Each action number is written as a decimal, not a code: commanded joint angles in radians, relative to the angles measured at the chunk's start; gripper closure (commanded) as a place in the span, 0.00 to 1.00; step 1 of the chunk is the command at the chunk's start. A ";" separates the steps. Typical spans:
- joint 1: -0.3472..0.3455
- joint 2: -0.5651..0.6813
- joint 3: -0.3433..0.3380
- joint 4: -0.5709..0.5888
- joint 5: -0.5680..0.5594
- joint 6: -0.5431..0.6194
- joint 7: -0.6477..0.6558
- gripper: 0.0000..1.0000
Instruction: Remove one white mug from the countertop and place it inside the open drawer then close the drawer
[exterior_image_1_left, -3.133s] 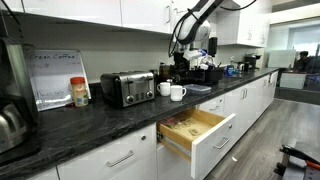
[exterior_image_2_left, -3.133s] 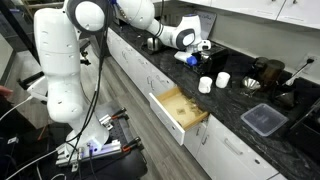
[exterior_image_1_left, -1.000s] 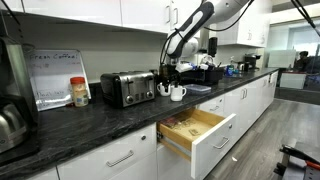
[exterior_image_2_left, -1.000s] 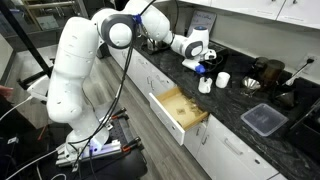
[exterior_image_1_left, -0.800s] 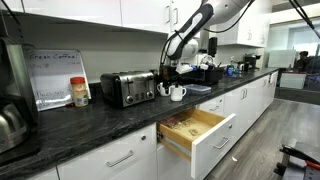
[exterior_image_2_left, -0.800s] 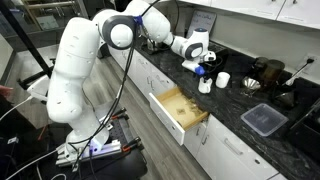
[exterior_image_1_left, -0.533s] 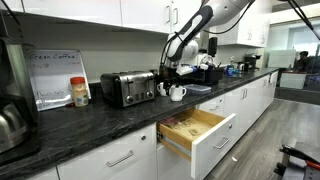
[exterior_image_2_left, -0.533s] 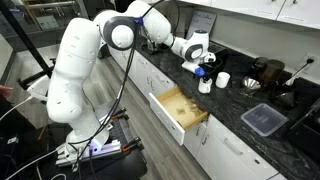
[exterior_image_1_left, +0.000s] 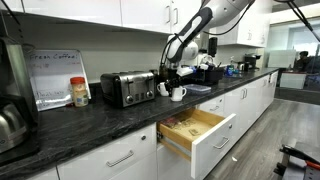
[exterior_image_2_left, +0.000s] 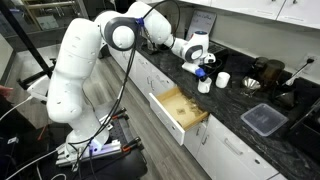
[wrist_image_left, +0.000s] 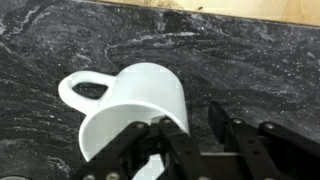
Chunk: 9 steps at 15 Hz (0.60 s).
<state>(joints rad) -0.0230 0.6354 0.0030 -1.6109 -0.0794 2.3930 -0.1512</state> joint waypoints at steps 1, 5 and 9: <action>-0.015 0.005 0.013 0.027 0.011 -0.030 -0.029 0.90; -0.007 -0.004 0.002 0.047 -0.004 -0.064 -0.021 1.00; -0.003 -0.015 -0.005 0.065 -0.012 -0.120 -0.017 0.98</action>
<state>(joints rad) -0.0231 0.6352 0.0008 -1.5719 -0.0816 2.3340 -0.1516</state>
